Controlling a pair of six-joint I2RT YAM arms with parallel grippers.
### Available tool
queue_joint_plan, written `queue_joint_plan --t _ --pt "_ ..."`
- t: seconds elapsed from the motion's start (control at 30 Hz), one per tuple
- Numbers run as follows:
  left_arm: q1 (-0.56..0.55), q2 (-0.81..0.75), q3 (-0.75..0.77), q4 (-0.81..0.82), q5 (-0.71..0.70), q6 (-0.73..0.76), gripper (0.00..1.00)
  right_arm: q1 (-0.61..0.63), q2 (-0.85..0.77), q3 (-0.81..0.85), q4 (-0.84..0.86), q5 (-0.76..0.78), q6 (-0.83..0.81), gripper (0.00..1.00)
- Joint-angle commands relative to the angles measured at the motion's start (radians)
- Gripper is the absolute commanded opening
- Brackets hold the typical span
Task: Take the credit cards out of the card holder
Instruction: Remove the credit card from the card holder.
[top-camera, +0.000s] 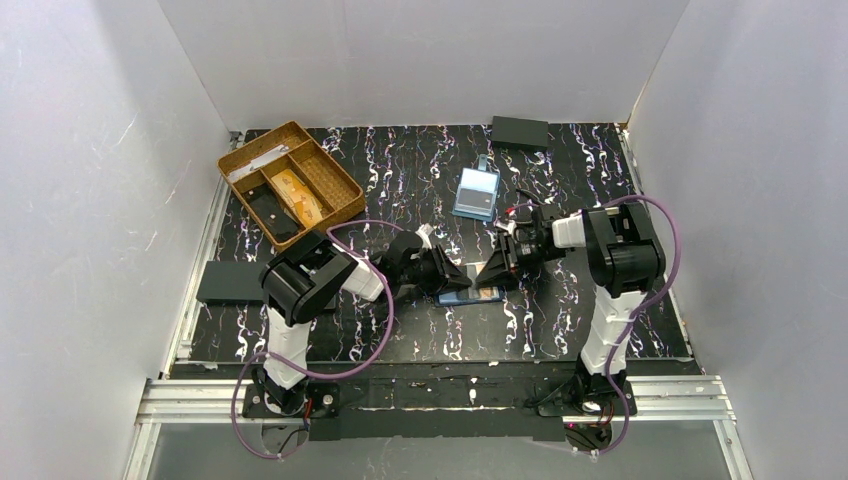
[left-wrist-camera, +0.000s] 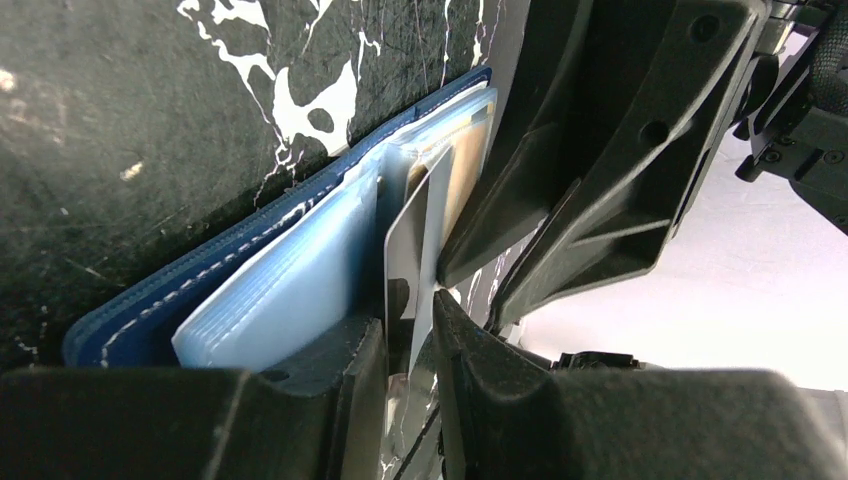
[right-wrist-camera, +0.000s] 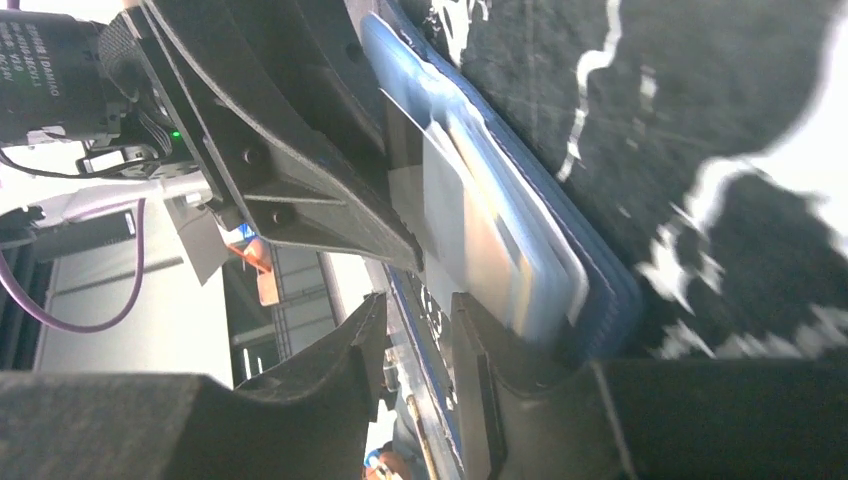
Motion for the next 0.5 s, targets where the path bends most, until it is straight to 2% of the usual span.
queue_joint_plan --t 0.0,0.23,0.47 --pt "-0.009 0.036 -0.025 -0.024 -0.006 -0.004 0.21 0.07 0.049 0.022 0.006 0.069 -0.045 0.41" --pt "-0.002 0.031 -0.05 0.006 -0.008 -0.023 0.18 0.056 0.044 0.029 -0.023 0.14 -0.069 0.41" --pt "0.016 0.011 -0.082 0.03 -0.006 -0.032 0.21 0.005 0.033 0.014 -0.02 0.194 -0.066 0.43"
